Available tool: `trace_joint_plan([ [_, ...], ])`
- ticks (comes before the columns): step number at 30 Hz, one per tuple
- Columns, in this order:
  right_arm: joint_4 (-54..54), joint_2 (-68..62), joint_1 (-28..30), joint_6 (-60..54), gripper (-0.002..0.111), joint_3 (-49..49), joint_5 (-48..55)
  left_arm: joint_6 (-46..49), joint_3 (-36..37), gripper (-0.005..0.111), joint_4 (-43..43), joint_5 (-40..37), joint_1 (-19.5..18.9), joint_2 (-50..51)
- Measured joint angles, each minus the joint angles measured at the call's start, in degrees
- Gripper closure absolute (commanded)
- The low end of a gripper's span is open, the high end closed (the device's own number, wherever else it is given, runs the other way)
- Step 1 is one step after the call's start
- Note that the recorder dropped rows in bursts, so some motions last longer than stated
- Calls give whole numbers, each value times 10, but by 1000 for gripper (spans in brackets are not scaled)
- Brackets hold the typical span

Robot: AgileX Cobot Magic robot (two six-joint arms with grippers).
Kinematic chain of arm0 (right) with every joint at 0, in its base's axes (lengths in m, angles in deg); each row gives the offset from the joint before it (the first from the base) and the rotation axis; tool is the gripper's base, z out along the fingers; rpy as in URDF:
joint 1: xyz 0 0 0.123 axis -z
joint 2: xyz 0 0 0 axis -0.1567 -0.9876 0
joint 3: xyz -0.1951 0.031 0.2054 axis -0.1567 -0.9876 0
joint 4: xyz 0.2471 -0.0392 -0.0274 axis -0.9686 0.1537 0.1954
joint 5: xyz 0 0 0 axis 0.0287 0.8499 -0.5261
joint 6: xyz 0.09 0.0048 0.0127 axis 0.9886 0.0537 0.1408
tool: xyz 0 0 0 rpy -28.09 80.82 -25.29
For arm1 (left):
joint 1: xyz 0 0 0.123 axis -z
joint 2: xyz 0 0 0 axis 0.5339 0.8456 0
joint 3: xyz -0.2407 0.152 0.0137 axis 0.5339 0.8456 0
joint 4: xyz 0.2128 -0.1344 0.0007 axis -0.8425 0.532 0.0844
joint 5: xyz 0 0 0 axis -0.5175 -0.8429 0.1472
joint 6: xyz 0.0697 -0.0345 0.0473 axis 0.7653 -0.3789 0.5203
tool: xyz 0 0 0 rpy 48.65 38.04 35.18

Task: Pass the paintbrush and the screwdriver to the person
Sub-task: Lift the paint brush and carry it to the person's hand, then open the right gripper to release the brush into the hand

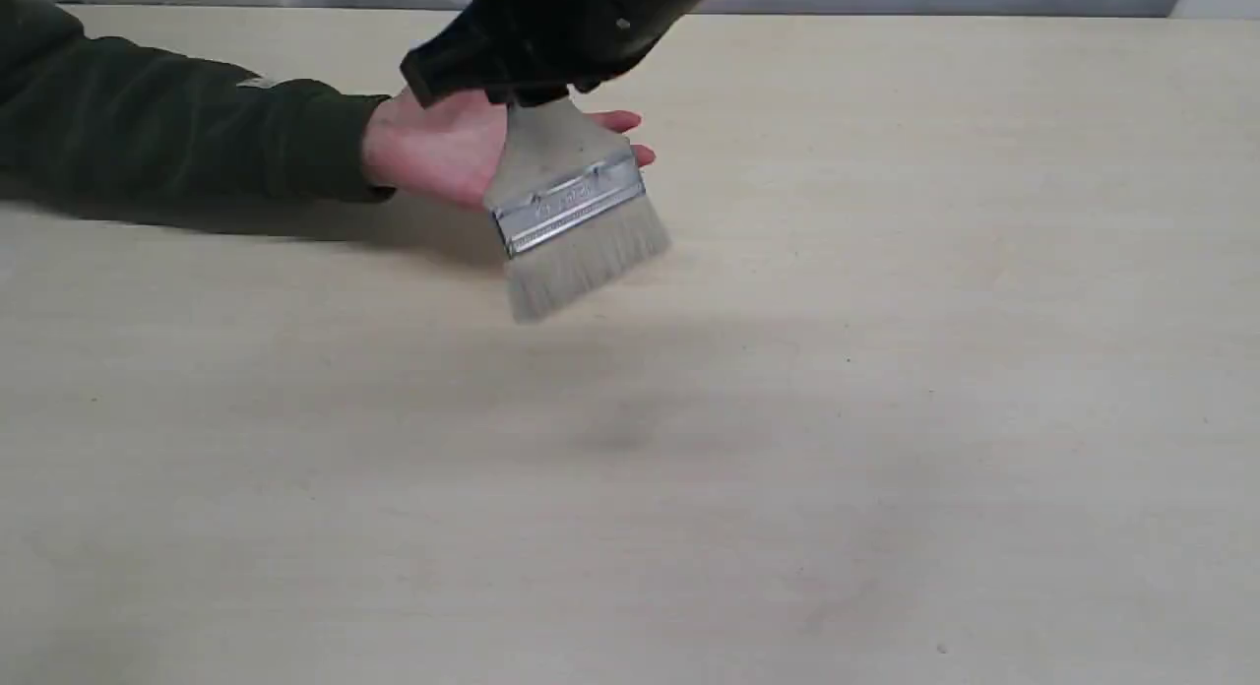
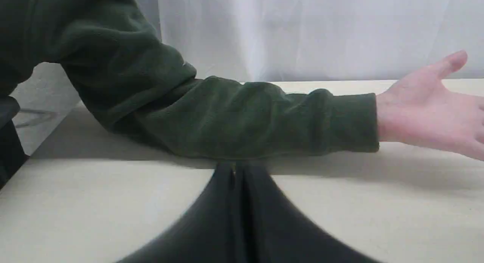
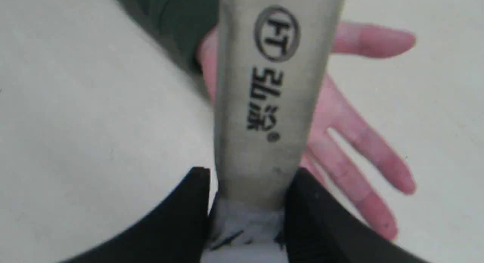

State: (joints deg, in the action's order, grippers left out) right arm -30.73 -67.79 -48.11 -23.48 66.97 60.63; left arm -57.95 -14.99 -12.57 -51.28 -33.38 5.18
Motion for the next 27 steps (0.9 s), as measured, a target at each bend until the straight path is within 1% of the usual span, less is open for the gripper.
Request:
trace_joint_plan([
  [9, 4, -79, 57, 17, 104, 93, 2, 0, 0, 107, 0, 0, 0, 0],
  [15, 4, -144, 63, 24, 104, 158, 7, 0, 0, 107, 0, 0, 0, 0],
  [21, 4, -220, 63, 43, 103, 242, 39, 0, 0, 107, 0, 0, 0, 0],
  [22, 4, -227, 63, 42, 101, 255, 46, 0, 0, 107, 0, 0, 0, 0],
  [25, -2, -252, 63, 43, 89, 282, 59, 0, 0, 107, 0, 0, 0, 0],
  [27, -5, -261, 63, 43, 76, 288, 62, 0, 0, 107, 0, 0, 0, 0],
])
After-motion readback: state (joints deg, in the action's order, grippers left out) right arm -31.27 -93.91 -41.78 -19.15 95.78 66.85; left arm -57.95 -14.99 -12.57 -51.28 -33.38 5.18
